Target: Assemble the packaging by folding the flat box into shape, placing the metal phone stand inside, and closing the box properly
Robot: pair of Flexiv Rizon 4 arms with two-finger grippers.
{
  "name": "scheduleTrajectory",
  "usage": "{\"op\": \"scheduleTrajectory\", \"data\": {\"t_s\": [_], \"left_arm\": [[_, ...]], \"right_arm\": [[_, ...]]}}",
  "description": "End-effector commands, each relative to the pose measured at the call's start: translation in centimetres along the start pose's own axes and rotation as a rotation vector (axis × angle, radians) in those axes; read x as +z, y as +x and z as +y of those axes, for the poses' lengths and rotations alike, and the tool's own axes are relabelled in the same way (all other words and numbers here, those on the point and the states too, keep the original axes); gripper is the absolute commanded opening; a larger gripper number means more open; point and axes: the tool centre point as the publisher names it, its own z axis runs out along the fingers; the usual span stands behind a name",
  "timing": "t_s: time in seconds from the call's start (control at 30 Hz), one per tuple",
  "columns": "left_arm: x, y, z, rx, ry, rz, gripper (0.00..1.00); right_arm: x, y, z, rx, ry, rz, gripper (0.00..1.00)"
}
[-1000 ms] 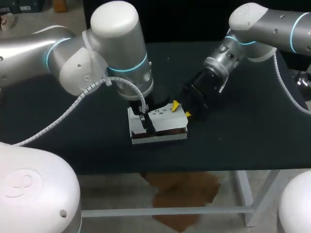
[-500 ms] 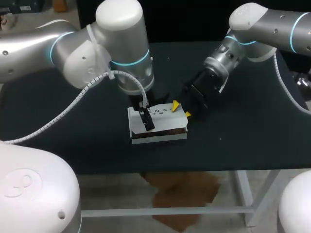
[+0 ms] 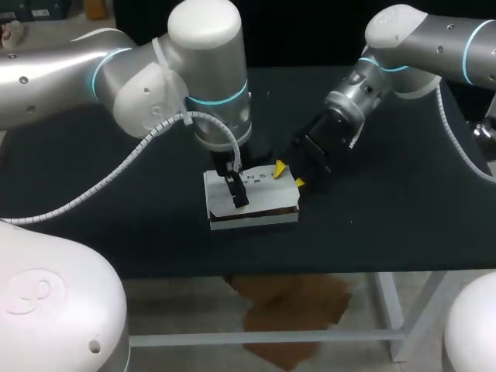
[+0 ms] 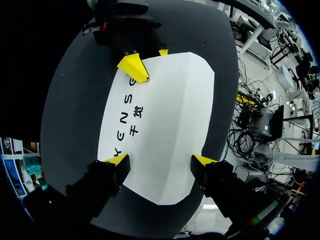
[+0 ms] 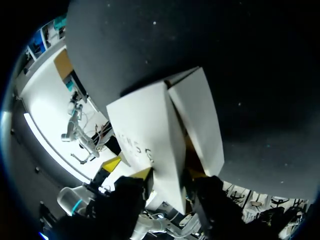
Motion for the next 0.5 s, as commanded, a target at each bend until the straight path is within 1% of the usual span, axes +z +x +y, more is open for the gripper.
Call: {"op": "scheduleTrajectory", "data": {"t_s": [0.03,0.3,0.43,0.5], "left_arm": [[0.22,0.24,-0.20,0.000,-0.008,-0.014,0.83],[0.77,0.16,-0.12,0.005,-0.001,-0.042,0.84],[1.08,-0.09,-0.22,0.001,-0.006,-0.059,0.86],[1.13,-0.17,-0.27,0.003,0.001,-0.071,0.85]], "right_arm": [[0.02,0.04,0.06,0.000,0.001,0.000,0.44],[0.00,0.05,0.09,-0.001,0.003,0.002,0.45],[0.00,0.04,0.10,-0.001,0.005,0.000,0.46],[-0.01,0.05,0.10,-0.001,0.007,0.000,0.45]]}}
